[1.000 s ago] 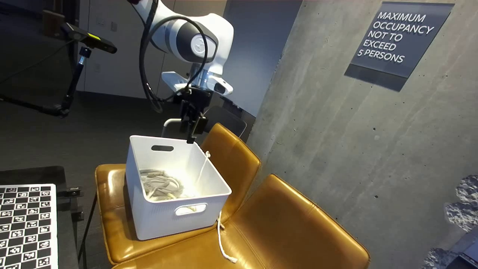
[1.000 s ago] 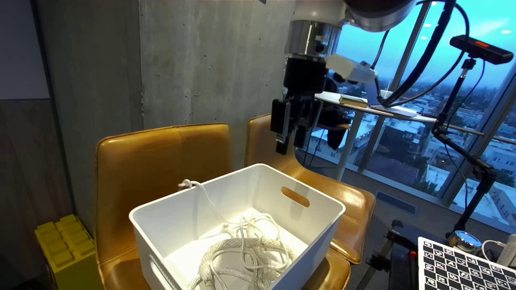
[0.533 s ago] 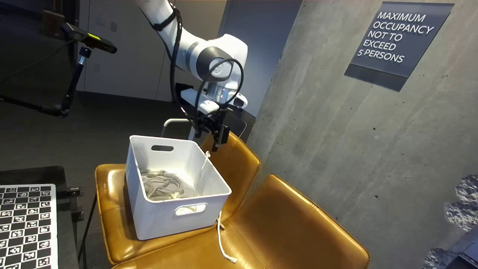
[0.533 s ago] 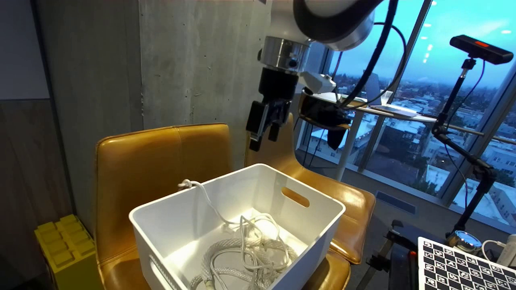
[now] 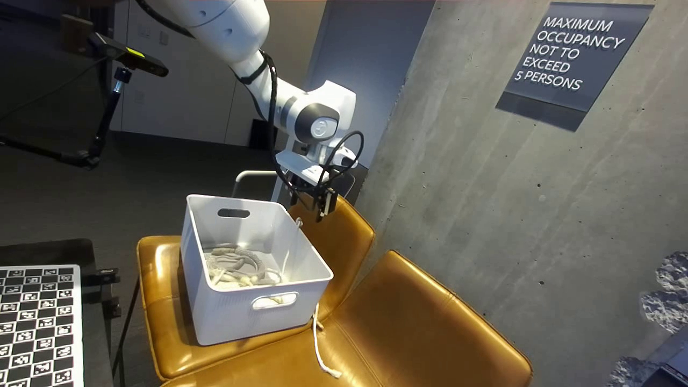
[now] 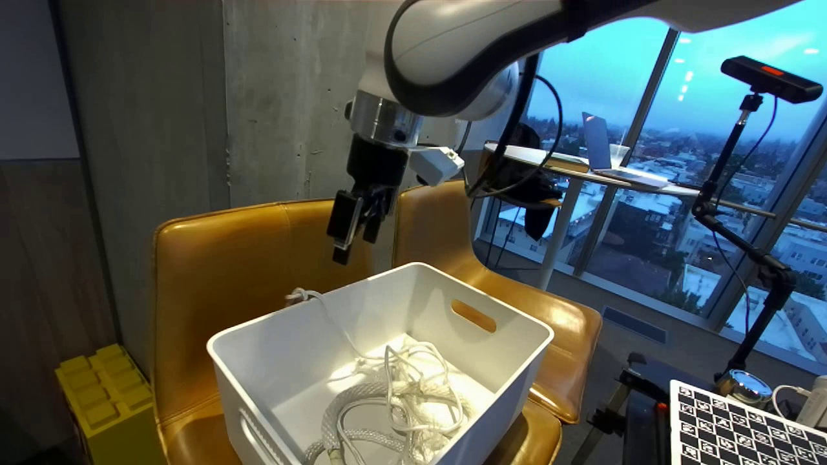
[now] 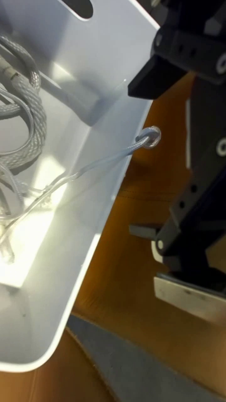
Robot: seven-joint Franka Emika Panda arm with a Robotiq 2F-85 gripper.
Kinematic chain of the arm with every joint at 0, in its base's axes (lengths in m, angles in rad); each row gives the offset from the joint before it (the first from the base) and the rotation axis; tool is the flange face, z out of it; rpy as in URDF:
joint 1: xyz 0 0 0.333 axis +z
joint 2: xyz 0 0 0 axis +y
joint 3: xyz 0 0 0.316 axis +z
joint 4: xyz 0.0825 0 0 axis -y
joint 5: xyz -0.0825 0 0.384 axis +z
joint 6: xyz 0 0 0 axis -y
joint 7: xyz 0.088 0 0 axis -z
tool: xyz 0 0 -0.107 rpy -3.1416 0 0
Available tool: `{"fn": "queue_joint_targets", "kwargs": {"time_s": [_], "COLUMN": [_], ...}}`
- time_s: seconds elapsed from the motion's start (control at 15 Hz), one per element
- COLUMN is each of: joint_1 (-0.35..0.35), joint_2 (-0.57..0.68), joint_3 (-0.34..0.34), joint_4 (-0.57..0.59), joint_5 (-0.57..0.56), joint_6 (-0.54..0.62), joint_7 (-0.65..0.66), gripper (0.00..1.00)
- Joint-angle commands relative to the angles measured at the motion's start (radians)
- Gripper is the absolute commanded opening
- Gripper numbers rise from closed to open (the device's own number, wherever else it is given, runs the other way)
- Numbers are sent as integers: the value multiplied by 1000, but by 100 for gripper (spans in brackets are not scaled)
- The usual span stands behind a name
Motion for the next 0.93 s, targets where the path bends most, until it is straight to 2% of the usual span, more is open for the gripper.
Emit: {"fn": "queue_joint_targets", "kwargs": {"time_s": [0.0, 0.33, 0.73, 0.8, 0.87], "joint_1": [15, 35, 41, 41, 41], "joint_2": [110, 179, 219, 223, 224], "joint_3": [14, 21, 21, 21, 20], "joint_4": [136, 186, 216, 217, 214], "joint_5": [-21, -18, -14, -14, -14], "joint_6": [57, 132, 150, 151, 153], "joint_7": [-26, -31, -26, -25, -23], "gripper": [100, 100, 100, 97, 73]}}
